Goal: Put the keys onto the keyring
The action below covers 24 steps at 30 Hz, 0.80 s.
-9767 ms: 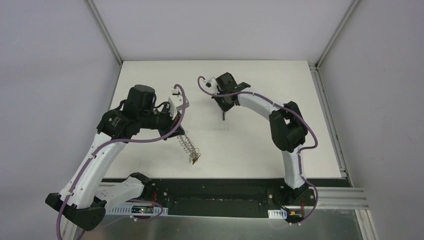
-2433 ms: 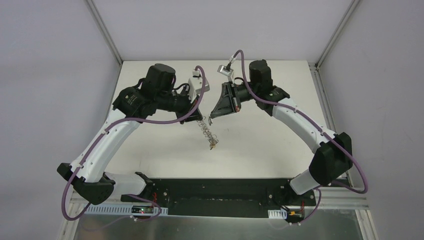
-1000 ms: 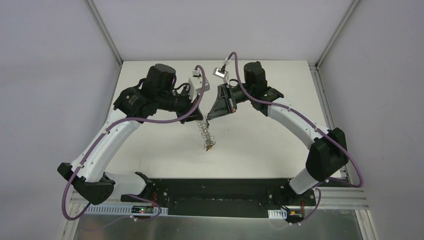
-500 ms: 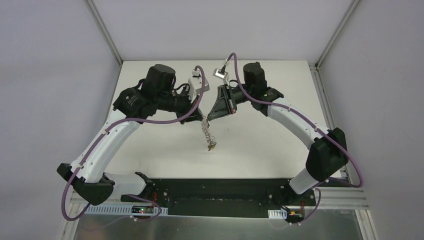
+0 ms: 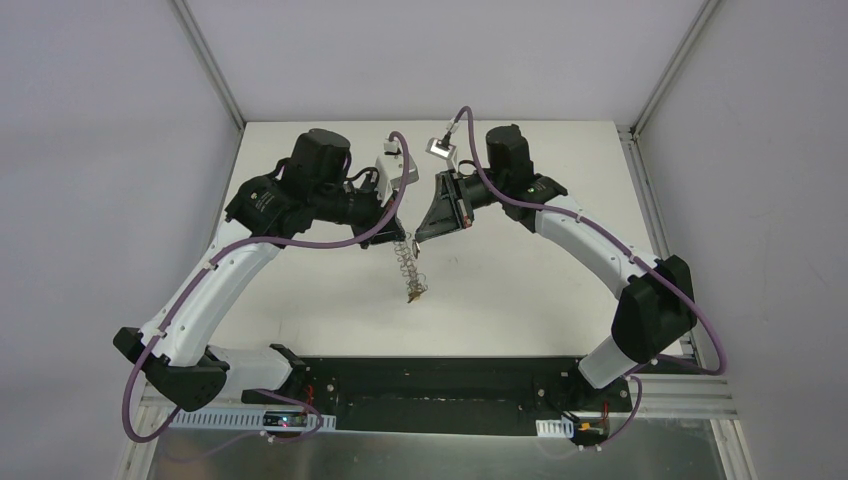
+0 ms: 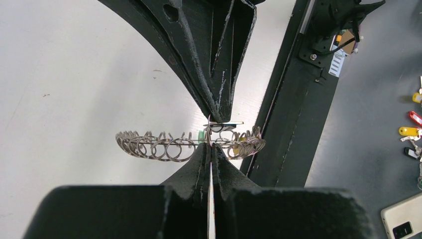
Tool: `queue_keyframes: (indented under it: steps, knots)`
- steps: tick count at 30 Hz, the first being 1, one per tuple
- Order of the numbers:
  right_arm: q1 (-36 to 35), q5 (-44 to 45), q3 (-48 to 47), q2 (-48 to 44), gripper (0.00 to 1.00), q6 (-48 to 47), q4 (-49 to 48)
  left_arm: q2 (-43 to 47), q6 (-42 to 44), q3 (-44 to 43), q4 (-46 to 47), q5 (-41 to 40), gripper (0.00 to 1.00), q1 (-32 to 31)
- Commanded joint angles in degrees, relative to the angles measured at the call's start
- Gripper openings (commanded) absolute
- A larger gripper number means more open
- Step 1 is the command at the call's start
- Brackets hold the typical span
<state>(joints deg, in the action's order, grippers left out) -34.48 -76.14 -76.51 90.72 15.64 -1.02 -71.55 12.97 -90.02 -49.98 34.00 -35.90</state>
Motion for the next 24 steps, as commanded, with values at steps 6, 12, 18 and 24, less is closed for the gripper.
queue_keyframes:
  steps: [6, 12, 18, 24]
  knots:
    - [-0.52, -1.71, -3.7, -0.55, 0.0, -0.01, -1.09, 1.32, -0.16, 0.37, 2.73, 1.99, 0.0, 0.39]
    - [-0.59, -1.59, -4.22, -0.41, 0.0, 0.18, -1.09, 1.3, -0.25, 0.47, 2.84, 2.06, 0.0, 0.39]
    - [-0.59, -0.91, -3.65, -0.02, 0.0, 0.01, -1.09, 1.41, -0.19, 0.54, 2.78, 2.13, 0.0, 0.39]
    - [-0.89, 0.1, -3.42, 0.78, 0.0, 0.09, -1.01, 1.59, -0.23, 0.8, 2.92, 2.18, 0.0, 0.39]
